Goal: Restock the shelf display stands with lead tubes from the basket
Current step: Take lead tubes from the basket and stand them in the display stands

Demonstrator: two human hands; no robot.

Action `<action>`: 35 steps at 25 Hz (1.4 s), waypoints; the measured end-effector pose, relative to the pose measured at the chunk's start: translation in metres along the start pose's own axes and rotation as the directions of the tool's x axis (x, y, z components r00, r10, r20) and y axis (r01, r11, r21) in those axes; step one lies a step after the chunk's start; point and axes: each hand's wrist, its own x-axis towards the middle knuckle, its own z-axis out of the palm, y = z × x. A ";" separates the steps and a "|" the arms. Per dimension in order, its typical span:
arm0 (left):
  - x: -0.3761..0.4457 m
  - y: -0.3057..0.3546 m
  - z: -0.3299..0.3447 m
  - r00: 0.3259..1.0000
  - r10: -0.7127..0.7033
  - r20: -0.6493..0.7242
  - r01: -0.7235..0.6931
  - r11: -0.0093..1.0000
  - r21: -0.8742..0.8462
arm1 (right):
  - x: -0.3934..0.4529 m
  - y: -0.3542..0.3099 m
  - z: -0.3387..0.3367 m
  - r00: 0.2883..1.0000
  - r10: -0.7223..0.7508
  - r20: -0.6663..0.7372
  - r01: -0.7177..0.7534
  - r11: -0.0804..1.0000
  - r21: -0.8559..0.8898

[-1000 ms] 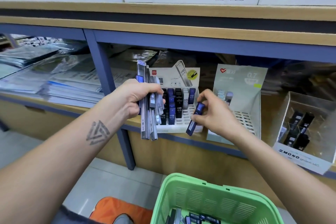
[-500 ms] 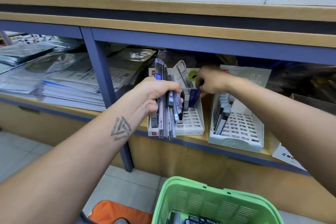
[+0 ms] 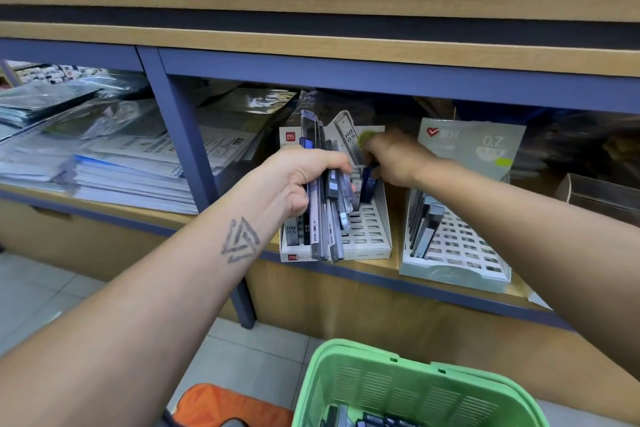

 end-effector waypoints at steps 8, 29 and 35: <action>0.001 -0.002 -0.001 1.000 -0.002 0.002 0.002 1.000 0.006 | 0.000 -0.006 -0.001 1.000 -0.008 -0.011 0.008 1.000 0.014; -0.022 -0.011 0.010 0.986 0.068 0.152 -0.073 0.997 0.032 | -0.076 -0.021 -0.054 0.966 0.173 0.195 -0.244 0.337 0.909; -0.032 -0.025 0.032 0.964 0.054 0.261 -0.070 0.996 0.053 | -0.110 -0.009 -0.052 0.932 0.228 0.282 -0.322 0.162 0.933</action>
